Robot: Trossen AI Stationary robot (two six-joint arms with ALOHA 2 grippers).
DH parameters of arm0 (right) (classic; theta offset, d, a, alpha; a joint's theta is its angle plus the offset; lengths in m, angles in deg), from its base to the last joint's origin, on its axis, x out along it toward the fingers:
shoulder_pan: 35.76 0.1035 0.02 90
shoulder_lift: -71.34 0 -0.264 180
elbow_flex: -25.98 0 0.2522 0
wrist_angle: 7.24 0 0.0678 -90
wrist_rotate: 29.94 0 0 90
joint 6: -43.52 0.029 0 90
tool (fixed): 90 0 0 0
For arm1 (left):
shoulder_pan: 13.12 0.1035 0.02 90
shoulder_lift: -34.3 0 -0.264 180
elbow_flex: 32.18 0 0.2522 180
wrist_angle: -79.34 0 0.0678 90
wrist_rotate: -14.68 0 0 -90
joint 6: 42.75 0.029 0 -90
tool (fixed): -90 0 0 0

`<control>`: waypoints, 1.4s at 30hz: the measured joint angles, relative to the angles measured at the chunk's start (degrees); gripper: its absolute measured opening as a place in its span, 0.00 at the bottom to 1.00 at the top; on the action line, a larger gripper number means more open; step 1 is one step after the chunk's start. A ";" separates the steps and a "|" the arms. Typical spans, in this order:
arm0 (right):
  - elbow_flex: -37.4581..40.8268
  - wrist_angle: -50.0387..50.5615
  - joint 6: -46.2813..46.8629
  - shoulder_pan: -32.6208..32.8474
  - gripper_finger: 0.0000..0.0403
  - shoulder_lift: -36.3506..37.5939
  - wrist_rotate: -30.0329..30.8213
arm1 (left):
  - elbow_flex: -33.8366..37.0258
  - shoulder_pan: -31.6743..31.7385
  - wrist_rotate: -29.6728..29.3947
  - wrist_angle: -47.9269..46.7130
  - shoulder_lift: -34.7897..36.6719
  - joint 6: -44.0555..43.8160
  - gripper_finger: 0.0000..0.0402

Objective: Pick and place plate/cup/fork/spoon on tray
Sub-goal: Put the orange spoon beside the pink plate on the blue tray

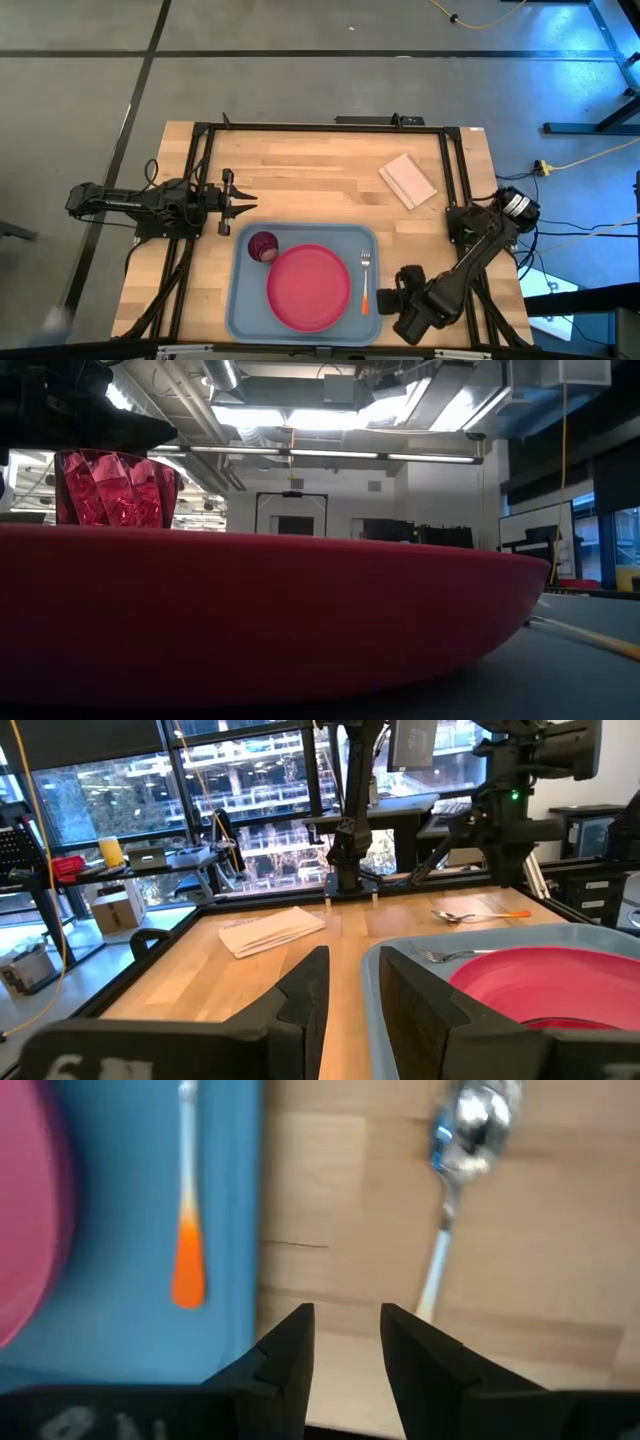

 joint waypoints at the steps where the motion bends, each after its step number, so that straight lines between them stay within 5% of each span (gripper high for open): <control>1: 0.00 0.17 2.39 0.60 0.30 -0.19 0.07 | 0.00 -0.01 0.00 0.00 0.01 0.00 0.21; 7: 0.00 -1.74 8.90 3.45 0.30 -3.88 0.12 | -0.02 0.00 0.11 0.00 0.01 0.00 0.21; 42: 0.60 4.47 5.86 0.24 0.30 -11.86 -5.59 | -0.02 0.02 0.09 -0.02 0.02 0.00 0.21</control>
